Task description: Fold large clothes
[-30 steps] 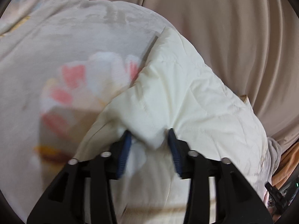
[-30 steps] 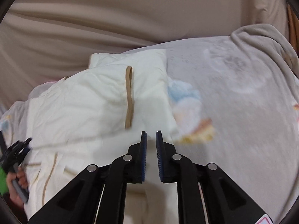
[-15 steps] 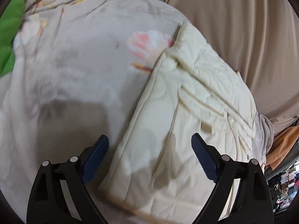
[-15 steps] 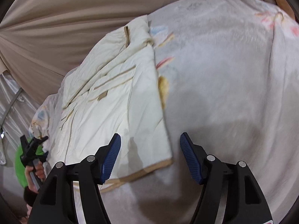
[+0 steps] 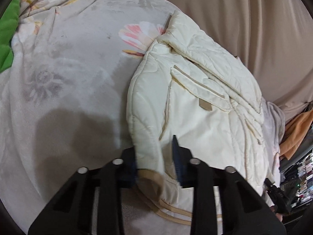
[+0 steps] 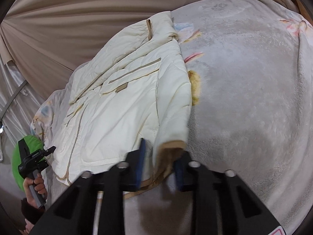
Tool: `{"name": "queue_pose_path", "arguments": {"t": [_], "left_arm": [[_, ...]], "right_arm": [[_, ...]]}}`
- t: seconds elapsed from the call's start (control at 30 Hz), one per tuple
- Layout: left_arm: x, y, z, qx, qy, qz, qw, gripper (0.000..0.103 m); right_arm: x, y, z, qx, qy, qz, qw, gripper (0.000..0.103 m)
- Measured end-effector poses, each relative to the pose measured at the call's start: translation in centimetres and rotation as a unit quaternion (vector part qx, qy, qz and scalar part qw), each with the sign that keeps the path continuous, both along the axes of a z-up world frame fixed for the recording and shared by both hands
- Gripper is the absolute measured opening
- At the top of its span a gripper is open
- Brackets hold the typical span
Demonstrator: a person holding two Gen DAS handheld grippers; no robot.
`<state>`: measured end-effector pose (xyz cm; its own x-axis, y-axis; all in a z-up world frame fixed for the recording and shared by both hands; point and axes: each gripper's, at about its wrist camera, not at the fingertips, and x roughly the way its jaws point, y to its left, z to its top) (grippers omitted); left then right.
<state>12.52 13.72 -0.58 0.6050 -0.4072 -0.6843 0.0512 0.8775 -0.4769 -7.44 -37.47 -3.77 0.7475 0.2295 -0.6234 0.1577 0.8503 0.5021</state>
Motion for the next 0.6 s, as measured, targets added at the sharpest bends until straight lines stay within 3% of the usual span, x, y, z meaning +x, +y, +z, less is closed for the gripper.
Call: {"name": "queue_pose_path", "arguments": {"t": [0.17, 0.37, 0.5, 0.6], "left_arm": [[-2.2, -0.1, 2.6, -0.008, -0.043, -0.011, 0.999, 0.013], [-7.0, 0.8, 6.8, -0.028, -0.098, -0.042, 0.9939, 0.012], [-11.0, 2.1, 9.2, -0.045, -0.151, -0.047, 0.9863, 0.012], [-14.3, 3.9, 11.5, -0.082, -0.194, -0.041, 0.9767, 0.012]], "right_arm": [[-1.6, -0.6, 1.5, 0.009, -0.044, -0.014, 0.999, 0.006], [-6.2, -0.2, 4.2, 0.029, -0.119, -0.018, 0.992, 0.005], [-10.9, 0.4, 6.4, 0.038, -0.216, 0.008, 0.976, 0.005], [-14.2, 0.7, 8.6, 0.03, -0.277, 0.03, 0.96, 0.005]]}}
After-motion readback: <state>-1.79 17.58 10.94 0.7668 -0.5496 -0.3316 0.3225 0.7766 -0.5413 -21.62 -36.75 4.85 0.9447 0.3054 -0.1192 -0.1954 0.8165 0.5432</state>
